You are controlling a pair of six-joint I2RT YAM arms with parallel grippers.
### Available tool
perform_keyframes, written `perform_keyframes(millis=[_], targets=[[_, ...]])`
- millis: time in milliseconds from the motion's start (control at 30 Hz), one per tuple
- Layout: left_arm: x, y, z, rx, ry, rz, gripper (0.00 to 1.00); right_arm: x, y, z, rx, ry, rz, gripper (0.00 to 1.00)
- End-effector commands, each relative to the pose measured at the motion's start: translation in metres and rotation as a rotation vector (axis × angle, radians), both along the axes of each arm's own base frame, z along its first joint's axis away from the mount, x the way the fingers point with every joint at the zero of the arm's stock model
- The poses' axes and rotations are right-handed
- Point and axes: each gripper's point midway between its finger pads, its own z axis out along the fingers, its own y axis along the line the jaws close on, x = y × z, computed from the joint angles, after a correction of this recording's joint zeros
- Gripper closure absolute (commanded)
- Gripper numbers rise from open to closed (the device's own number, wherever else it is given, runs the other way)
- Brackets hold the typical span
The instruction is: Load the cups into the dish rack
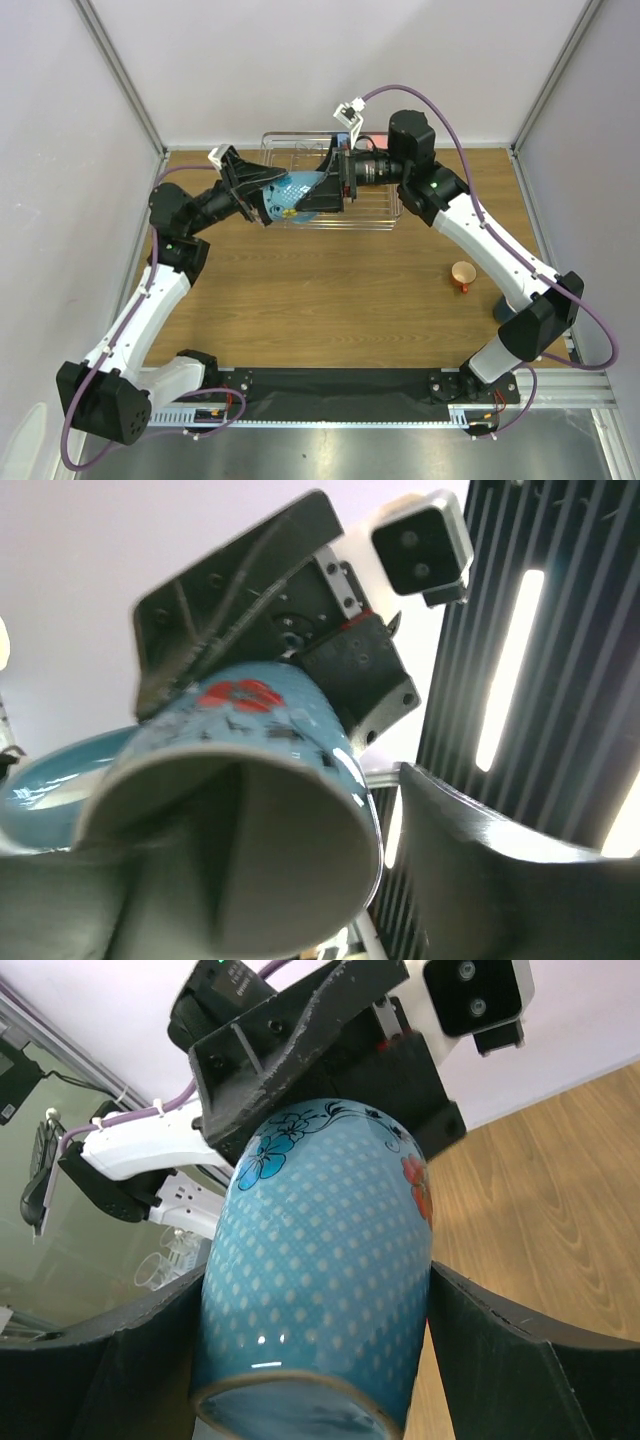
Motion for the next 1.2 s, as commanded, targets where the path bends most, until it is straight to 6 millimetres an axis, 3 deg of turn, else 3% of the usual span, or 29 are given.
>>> perform_keyframes(millis=[0, 33, 100, 267, 433, 467, 567, 667, 767, 867, 900, 933, 1067, 1100, 1133, 1167], targets=[[-0.009, 0.004, 0.009, -0.093, 0.118, -0.046, 0.27, -0.001, -0.01, 0.029, 0.058, -0.065, -0.017, 1.0], [-0.009, 0.004, 0.006, -0.084, 0.116, -0.044, 0.14, 0.004, -0.014, 0.027, 0.051, -0.06, -0.037, 1.0], [-0.007, 0.005, -0.001, -0.065, 0.125, -0.039, 0.01, 0.007, -0.018, 0.023, 0.04, -0.051, -0.055, 1.0], [-0.002, 0.013, -0.022, 0.022, 0.133, -0.009, 0.0, 0.02, -0.036, 0.008, 0.003, -0.014, -0.117, 1.0], [0.006, 0.022, -0.044, 0.092, 0.136, 0.021, 0.0, 0.027, -0.041, -0.006, -0.03, 0.001, -0.159, 1.0], [0.007, 0.024, -0.059, 0.13, 0.209, 0.021, 0.0, 0.031, -0.042, -0.007, -0.034, -0.005, -0.177, 1.0], [0.011, 0.038, -0.072, 0.226, 0.174, 0.065, 0.0, 0.05, -0.046, -0.014, -0.055, 0.006, -0.259, 1.0], [0.016, 0.051, -0.082, 0.274, 0.177, 0.11, 0.0, 0.077, -0.051, -0.021, -0.085, 0.002, -0.375, 1.0], [0.024, 0.062, -0.086, 0.315, 0.159, 0.149, 0.0, 0.123, -0.057, -0.051, -0.178, 0.045, -0.539, 1.0], [0.025, 0.066, -0.088, 0.376, 0.131, 0.158, 0.01, 0.149, -0.06, -0.062, -0.236, 0.024, -0.616, 1.0], [0.027, 0.068, -0.092, 0.418, 0.084, 0.163, 0.0, 0.165, -0.063, -0.08, -0.288, 0.047, -0.674, 1.0], [0.028, 0.069, -0.103, 0.441, 0.13, 0.149, 0.0, 0.172, -0.065, -0.085, -0.311, 0.042, -0.696, 1.0], [0.028, 0.076, -0.108, 0.517, 0.089, 0.133, 0.01, 0.211, -0.073, -0.109, -0.418, 0.047, -0.812, 1.0], [0.028, 0.077, -0.109, 0.531, 0.068, 0.129, 0.0, 0.218, -0.079, -0.107, -0.446, 0.039, -0.854, 1.0], [0.028, 0.077, -0.108, 0.534, 0.058, 0.123, 0.0, 0.229, -0.077, -0.125, -0.49, 0.055, -0.862, 1.0], [0.03, 0.077, -0.106, 0.537, 0.052, 0.119, 0.01, 0.234, -0.078, -0.131, -0.515, 0.047, -0.87, 1.0]])
